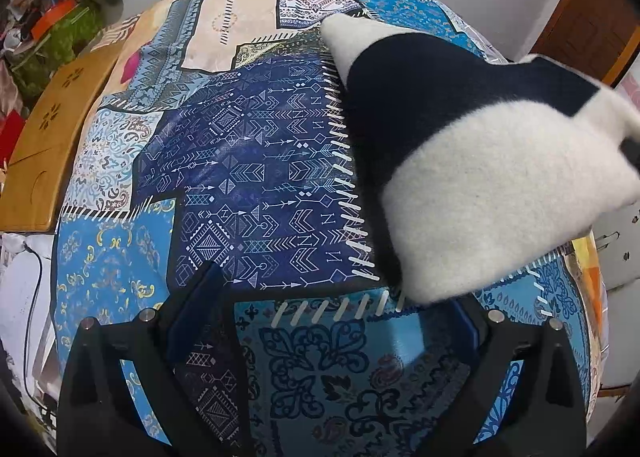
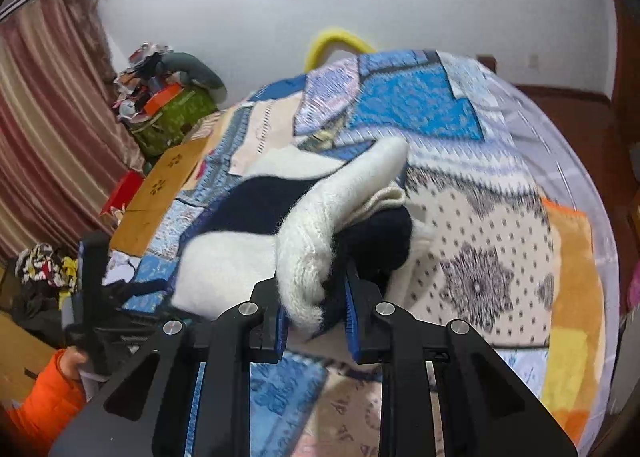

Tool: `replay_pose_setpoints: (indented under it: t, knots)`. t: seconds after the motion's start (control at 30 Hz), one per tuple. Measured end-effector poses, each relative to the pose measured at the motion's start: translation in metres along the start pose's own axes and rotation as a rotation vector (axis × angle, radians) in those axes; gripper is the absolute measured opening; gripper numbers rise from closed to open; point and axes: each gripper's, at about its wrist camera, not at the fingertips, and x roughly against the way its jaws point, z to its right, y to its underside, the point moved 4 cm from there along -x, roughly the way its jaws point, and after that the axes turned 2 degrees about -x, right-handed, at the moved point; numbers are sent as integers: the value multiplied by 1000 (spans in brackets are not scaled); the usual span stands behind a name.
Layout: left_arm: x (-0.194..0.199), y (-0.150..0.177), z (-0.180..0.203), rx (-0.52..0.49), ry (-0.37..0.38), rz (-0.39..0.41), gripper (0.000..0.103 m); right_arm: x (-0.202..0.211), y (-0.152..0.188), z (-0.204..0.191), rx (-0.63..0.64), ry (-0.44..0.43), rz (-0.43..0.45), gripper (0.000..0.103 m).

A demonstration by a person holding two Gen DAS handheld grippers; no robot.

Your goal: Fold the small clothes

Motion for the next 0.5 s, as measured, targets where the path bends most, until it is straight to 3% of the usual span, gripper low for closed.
replay_pose_setpoints:
  t: [0.2,0.5]
  knots:
    - [6,3,3,-15,-28,10,101,0,19,9,-27,8,-22,23]
    - [32,3,7,-44,-39,57,100,16,21,6,23,82,15,31]
